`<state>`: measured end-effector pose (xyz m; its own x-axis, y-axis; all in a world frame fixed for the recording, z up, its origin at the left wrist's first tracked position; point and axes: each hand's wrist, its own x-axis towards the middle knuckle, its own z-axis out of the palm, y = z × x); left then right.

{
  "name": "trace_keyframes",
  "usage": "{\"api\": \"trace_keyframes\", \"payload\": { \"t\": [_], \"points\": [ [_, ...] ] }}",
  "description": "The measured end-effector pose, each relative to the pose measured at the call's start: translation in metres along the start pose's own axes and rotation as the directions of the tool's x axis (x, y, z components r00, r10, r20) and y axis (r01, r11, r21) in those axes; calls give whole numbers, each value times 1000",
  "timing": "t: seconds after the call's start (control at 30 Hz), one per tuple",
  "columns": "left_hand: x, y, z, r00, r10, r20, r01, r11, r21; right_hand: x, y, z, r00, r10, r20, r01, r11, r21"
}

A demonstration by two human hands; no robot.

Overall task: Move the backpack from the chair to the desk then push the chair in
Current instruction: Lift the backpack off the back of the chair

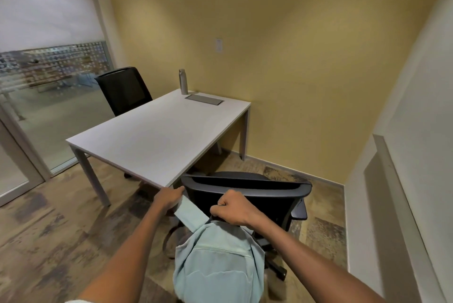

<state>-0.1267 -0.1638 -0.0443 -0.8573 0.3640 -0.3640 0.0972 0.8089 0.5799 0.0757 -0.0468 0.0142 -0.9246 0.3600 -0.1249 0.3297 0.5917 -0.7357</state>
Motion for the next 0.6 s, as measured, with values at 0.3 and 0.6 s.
{"api": "trace_keyframes", "payload": {
  "t": [0.3, 0.6],
  "points": [
    [-88, 60, -15, 833, 64, 550, -104, 994, 41, -22, -38, -42, 997, 80, 17, -81, 993, 90],
    [-123, 118, 11, 401, 449, 798, -67, 884, -463, -57, -33, -118, 978, 205, -36, -206, 978, -37]
  ]
}}
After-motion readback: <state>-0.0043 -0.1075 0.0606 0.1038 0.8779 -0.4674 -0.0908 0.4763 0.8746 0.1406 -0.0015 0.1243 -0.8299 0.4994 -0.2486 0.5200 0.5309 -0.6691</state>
